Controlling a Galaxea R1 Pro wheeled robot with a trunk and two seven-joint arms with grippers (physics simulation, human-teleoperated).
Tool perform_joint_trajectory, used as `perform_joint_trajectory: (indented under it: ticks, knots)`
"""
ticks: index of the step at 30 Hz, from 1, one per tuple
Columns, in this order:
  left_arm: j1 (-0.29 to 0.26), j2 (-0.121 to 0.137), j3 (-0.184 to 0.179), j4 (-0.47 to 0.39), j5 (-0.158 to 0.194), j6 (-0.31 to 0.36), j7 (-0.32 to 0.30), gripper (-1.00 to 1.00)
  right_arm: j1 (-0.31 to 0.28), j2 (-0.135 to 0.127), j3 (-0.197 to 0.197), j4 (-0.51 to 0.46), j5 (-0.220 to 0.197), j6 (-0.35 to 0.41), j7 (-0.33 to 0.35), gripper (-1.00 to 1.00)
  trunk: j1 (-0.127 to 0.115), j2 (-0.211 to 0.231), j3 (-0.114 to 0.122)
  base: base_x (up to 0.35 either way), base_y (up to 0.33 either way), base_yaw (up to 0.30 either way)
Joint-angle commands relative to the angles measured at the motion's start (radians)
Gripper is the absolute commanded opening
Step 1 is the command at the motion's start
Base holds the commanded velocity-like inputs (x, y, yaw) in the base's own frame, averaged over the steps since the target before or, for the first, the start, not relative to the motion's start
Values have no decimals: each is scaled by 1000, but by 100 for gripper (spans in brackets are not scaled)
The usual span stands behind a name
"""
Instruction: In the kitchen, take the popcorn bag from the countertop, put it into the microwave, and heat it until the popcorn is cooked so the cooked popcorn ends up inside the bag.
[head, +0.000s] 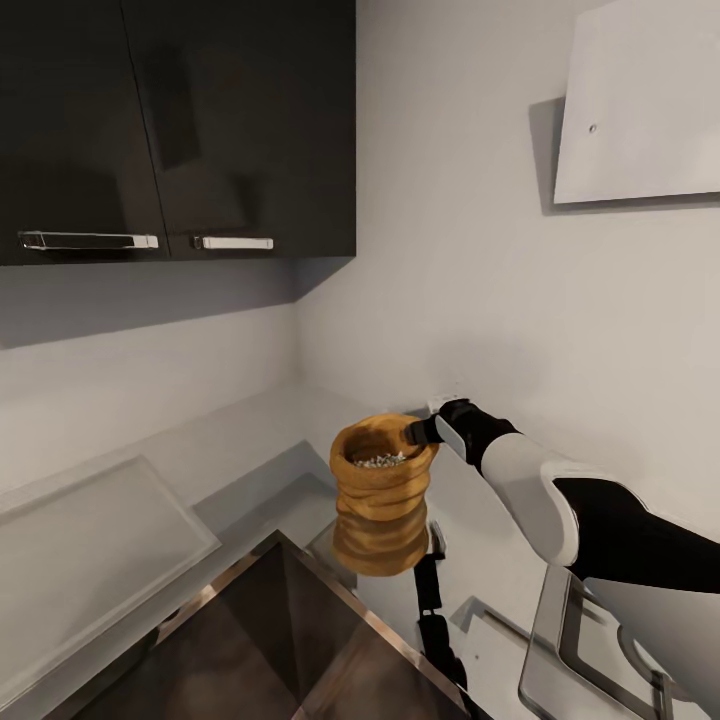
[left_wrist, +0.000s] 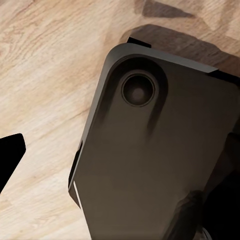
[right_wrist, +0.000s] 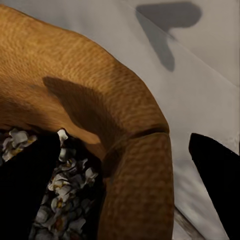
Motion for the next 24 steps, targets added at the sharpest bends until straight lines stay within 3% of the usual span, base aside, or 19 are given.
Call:
perform_joint_trajectory:
  ticks: [1, 15, 19, 23, 24]
  knots:
    - [0, 0, 6, -1, 0, -2, 1, 100, 1, 1, -10, -1, 6, 6, 1, -100, 0, -1, -1, 0, 0, 0]
    - [0, 0, 6, -1, 1, -2, 1, 100, 1, 7, -17, -15, 8, 17, 1, -100, 0, -1, -1, 0, 0, 0]
    - [0, 0, 6, -1, 0, -2, 1, 100, 1, 11, -108, -20, 10, 22, 0, -100, 0, -1, -1, 0, 0, 0]
    - [0, 0, 6, -1, 0, -2, 1, 100, 1, 14, -117, -56, 9, 31, -2, -100, 0, -1, -1, 0, 0, 0]
    - [0, -1, 6, -1, 1, -2, 1, 100, 1, 16, -118, -80, 9, 65, -1, -100, 0, -1, -1, 0, 0, 0]
